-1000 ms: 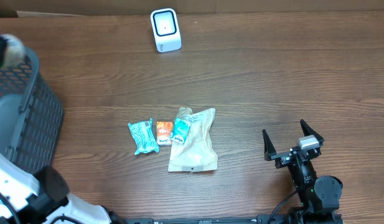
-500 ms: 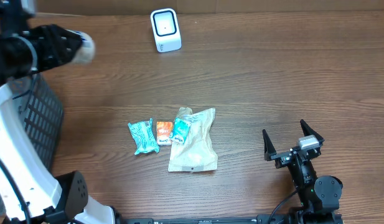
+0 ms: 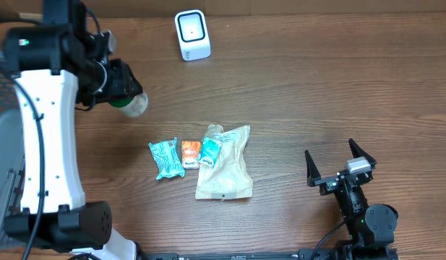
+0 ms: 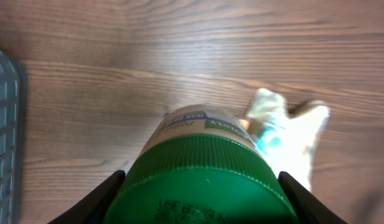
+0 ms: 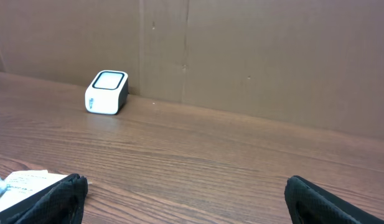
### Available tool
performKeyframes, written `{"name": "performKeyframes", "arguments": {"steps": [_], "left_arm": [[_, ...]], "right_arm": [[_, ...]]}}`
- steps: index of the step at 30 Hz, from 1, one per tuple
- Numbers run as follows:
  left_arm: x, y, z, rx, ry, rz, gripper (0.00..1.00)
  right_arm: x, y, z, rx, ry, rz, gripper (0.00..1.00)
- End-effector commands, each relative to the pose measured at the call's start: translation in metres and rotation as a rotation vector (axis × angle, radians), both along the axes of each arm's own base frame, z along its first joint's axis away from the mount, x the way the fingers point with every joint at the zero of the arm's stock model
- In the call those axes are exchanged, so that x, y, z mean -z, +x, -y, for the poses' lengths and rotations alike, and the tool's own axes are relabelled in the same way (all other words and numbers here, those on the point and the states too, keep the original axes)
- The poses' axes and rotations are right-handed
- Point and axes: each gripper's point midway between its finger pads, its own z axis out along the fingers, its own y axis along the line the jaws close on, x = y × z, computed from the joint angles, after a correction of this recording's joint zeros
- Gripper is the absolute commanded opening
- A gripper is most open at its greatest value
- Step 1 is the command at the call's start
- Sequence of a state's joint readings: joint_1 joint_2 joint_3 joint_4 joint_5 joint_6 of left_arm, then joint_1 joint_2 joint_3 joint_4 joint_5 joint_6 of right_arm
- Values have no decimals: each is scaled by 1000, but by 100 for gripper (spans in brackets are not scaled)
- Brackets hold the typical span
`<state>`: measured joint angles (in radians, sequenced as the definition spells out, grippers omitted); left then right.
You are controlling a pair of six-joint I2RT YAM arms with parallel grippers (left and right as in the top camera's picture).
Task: Scan the item barcode
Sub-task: 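Lift the bottle out and stand it upright above the green packet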
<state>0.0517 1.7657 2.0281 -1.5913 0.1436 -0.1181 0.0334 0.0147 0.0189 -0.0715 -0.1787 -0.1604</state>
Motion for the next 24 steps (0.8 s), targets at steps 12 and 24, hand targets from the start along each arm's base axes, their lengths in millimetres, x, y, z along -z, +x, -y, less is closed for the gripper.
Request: {"name": "performKeyframes", "arguments": {"steps": [12,24], "left_arm": [[147,14,-8,-97,40,-74,52],[195,18,10,-70,76,-14,52]], "right_arm": [[2,0,0,2,6,3,100],[2,0,0,2,6,3,100]]}}
